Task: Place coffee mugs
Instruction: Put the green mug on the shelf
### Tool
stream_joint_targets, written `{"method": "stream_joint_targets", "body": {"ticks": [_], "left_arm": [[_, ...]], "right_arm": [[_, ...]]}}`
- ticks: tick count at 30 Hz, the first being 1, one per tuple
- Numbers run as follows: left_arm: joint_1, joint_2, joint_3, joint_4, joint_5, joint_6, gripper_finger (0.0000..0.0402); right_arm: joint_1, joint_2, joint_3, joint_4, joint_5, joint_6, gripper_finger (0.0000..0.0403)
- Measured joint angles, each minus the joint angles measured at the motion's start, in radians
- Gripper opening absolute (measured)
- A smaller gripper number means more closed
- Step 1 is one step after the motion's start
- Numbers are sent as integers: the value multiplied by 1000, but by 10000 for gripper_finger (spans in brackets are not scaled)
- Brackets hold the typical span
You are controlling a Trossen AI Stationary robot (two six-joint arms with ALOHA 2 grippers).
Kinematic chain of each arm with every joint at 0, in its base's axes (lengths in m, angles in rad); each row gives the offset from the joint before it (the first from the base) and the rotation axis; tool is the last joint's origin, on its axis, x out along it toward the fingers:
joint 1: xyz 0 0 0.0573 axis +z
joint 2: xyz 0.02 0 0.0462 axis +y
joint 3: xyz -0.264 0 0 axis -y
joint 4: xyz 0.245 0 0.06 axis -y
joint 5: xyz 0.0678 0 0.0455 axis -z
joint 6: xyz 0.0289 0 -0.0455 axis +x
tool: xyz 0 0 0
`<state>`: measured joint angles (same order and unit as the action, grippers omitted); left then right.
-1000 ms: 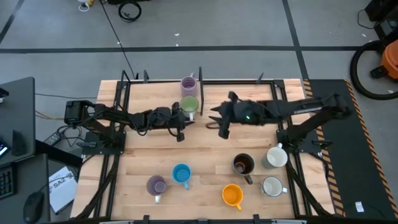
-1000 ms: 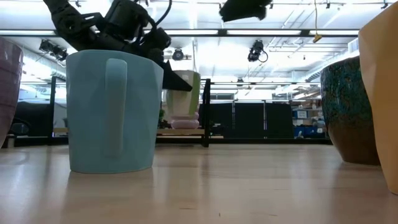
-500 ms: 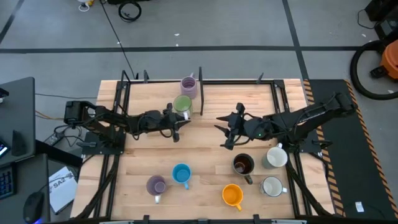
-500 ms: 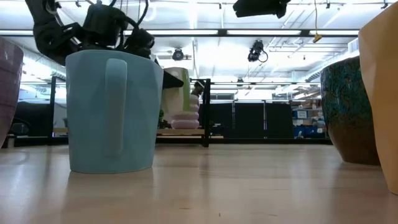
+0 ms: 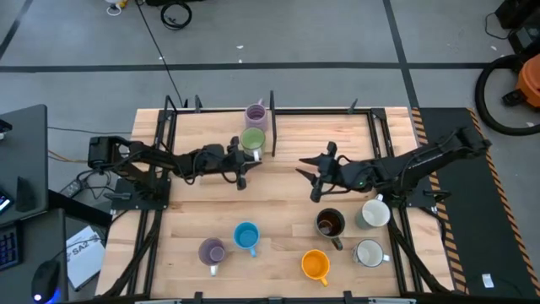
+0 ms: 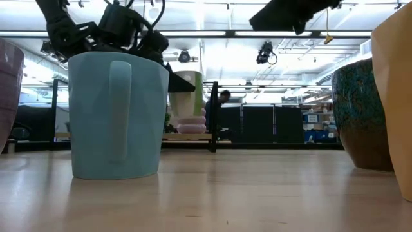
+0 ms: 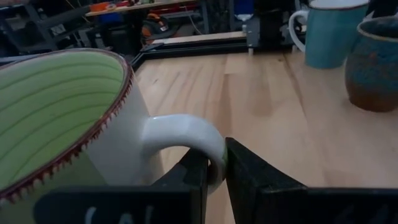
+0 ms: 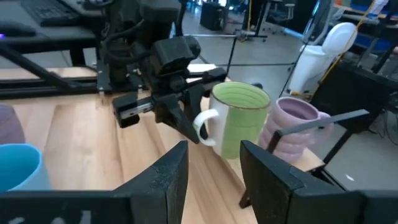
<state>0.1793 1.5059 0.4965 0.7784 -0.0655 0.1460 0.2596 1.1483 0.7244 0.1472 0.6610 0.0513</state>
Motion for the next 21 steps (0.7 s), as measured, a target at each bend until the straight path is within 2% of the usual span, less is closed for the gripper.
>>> {"method": "stream_joint_targets", "body": {"ticks": [14, 17, 21], "left_arm": [[14, 7, 0, 35, 56, -17, 42], [15, 51, 0, 51, 56, -12, 42], [30, 138, -1, 159, 69, 10, 42]], "right_arm": [[-47, -138, -170, 109, 0, -132, 151], [-57, -173, -220, 161, -29, -156, 151], [-66, -200, -275, 239, -51, -157, 151]]}}
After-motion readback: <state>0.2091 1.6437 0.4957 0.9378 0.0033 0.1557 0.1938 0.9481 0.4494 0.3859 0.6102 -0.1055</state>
